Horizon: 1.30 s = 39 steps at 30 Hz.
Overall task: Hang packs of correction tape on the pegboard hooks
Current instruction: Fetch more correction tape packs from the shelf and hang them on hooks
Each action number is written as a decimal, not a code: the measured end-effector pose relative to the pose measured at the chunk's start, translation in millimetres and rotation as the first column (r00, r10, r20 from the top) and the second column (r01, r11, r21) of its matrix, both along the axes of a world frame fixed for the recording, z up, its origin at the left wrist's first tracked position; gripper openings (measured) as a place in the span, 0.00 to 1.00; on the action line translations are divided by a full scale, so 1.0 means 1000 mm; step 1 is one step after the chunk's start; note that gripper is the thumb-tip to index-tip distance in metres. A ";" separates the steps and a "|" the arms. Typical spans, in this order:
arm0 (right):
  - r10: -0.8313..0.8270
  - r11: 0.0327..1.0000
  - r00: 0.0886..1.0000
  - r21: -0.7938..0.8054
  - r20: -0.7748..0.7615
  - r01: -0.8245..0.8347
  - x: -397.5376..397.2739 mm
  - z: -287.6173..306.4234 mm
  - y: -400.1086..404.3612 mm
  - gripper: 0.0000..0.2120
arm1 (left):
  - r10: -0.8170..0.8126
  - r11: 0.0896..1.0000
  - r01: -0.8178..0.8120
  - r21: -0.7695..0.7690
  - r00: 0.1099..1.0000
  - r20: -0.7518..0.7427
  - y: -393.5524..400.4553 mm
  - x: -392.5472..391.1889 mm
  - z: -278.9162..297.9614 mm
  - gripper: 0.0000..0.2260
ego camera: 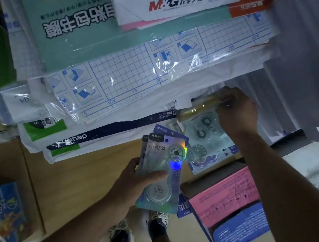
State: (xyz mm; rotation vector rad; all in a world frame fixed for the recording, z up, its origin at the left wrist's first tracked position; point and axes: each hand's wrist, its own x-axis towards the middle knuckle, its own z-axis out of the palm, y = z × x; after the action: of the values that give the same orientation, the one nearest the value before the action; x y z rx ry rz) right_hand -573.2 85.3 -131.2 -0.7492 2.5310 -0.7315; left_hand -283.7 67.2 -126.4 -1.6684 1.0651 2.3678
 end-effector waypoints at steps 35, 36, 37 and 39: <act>-0.167 0.942 0.660 -0.079 0.733 0.327 0.140 0.046 0.066 0.11 | -0.089 0.996 0.091 0.004 0.982 -0.168 -0.009 0.017 0.014 0.28; -0.288 0.895 0.638 -0.035 0.715 0.444 0.135 0.039 0.067 0.14 | -0.066 0.998 0.069 0.008 0.985 -0.159 -0.009 0.018 0.015 0.29; -0.425 0.821 0.582 0.026 0.693 0.570 0.128 0.030 0.066 0.21 | -0.048 0.999 0.050 0.012 0.988 -0.147 -0.009 0.019 0.015 0.30; -0.605 0.671 0.397 0.172 0.690 0.721 0.107 0.013 0.062 0.29 | -0.021 1.000 0.023 0.014 0.992 -0.127 -0.011 0.022 0.016 0.29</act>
State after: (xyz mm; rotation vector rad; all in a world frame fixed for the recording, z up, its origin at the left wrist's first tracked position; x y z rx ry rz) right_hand -465.8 147.3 -117.9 0.5636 1.9489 -1.1947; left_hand -262.1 56.3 -110.4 -1.5098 1.0742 2.4907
